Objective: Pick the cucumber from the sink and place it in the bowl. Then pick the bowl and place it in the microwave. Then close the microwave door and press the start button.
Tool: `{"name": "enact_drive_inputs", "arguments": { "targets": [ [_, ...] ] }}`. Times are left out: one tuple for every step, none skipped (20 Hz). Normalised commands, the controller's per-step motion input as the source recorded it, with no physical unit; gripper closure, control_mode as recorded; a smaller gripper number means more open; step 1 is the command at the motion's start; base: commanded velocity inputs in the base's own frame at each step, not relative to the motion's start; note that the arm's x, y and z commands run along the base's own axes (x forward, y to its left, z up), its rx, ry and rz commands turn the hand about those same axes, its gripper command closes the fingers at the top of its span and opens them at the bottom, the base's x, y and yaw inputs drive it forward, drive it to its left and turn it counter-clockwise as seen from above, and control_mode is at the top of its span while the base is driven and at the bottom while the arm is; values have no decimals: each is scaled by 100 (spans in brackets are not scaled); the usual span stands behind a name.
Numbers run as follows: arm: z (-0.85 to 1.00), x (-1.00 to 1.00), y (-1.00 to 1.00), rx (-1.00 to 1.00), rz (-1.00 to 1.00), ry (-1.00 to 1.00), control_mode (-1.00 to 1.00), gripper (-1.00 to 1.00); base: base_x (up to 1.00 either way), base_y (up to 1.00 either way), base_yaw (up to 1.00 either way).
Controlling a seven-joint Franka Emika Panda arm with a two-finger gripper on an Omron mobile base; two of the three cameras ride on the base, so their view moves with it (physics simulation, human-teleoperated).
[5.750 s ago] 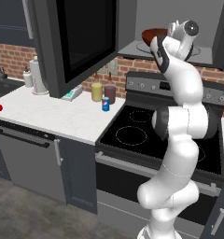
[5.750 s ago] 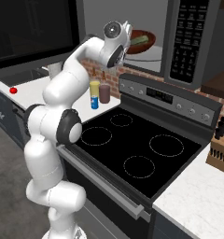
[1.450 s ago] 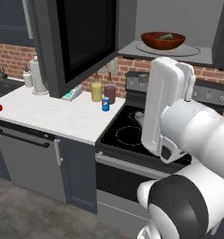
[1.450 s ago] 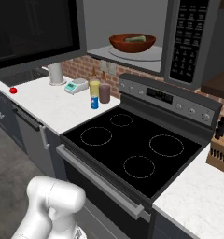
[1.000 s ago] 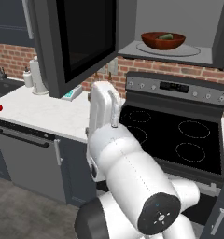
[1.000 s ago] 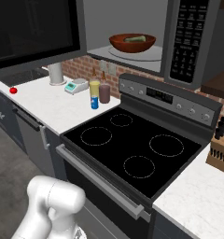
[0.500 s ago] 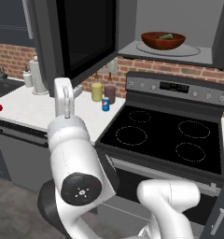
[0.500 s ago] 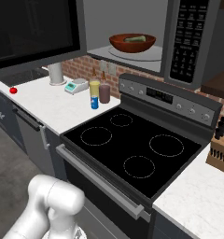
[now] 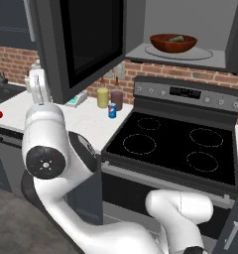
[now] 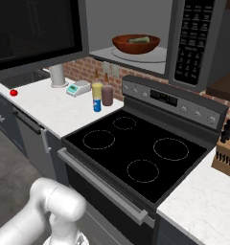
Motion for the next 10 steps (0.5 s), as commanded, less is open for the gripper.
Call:
{"name": "enact_drive_inputs", "arguments": {
  "targets": [
    [0,47,44,0,-9,0,-100,-100,0,0,0],
    [-2,55,41,0,-8,0,-100,-100,0,0,0],
    [-5,56,41,0,-8,0,-100,-100,0,0,0],
    [-11,50,39,0,-8,0,-100,-100,0,0,0],
    [-22,54,37,0,-8,0,-100,-100,0,0,0],
    [-29,45,33,0,-8,0,-100,-100,0,0,0],
    [-40,31,38,0,-11,0,-100,-100,0,0,0],
    [-44,27,39,2,-12,0,-100,-100,0,0,0],
    [-51,11,47,2,-13,-2,-100,-100,0,0,0],
    [-56,11,50,3,-15,-2,-100,-100,0,0,0]
  ]
}}
